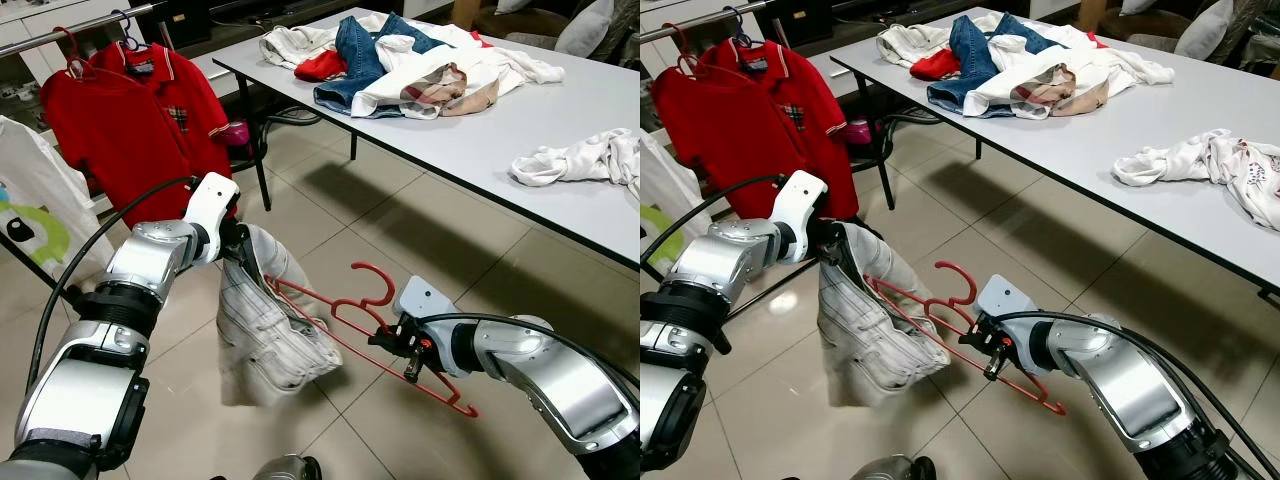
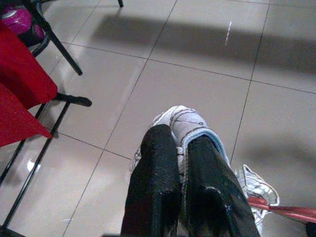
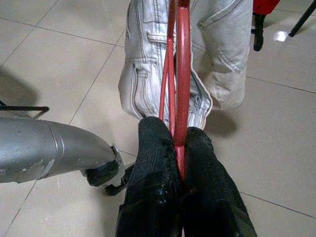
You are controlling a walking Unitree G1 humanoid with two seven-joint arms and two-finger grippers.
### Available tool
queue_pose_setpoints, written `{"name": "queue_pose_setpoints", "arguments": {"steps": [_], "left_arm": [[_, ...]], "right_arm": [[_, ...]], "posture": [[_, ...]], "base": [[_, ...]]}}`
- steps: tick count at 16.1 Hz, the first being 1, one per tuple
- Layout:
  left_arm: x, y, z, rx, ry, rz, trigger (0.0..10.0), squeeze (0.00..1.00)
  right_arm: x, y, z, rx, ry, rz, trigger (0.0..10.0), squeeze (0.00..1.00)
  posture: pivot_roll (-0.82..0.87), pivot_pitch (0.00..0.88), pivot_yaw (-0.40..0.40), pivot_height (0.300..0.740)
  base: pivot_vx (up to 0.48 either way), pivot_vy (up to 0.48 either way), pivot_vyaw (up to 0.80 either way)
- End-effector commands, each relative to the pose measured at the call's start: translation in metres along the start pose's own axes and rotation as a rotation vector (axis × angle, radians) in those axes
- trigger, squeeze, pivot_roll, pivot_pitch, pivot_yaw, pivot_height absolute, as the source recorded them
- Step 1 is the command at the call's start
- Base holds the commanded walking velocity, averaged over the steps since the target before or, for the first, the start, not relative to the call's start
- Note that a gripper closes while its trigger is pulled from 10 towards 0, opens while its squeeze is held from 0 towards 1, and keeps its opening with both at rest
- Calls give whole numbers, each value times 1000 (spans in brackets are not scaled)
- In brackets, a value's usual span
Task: Hang hanger
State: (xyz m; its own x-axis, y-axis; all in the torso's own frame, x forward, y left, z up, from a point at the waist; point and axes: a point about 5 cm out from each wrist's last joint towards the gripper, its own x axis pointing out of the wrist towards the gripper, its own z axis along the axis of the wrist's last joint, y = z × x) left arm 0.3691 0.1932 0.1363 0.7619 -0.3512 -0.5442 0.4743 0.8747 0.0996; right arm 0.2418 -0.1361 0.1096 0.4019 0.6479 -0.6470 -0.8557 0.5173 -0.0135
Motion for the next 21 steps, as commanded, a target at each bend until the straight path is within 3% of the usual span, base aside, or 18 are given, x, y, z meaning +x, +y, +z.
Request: {"name": "queue_pose_setpoints", "arguments": {"steps": [1, 7, 14, 21], "left_arm": [[-4, 5, 19, 26, -50, 15, 0, 0], [-4, 13, 13, 22, -9, 82, 39, 0], [-2, 12, 16, 18, -20, 83, 78, 0], [-3, 0, 22, 53, -30, -35, 0, 0]], "right_arm": [[2, 3, 2, 0, -11, 15, 10000, 0], [-4, 3, 4, 1, -21, 17, 10000, 0], [-4, 11, 6, -6, -26, 68, 10000, 0], [3, 0, -1, 33, 4, -16, 10000, 0]], "posture": [[-37, 0, 159, 740], [-39, 1, 169, 740], [-36, 5, 168, 740], [-31, 7, 169, 740]], "base": [[0, 0, 0], [0, 0, 0], [0, 0, 0], [0, 0, 0]]}}
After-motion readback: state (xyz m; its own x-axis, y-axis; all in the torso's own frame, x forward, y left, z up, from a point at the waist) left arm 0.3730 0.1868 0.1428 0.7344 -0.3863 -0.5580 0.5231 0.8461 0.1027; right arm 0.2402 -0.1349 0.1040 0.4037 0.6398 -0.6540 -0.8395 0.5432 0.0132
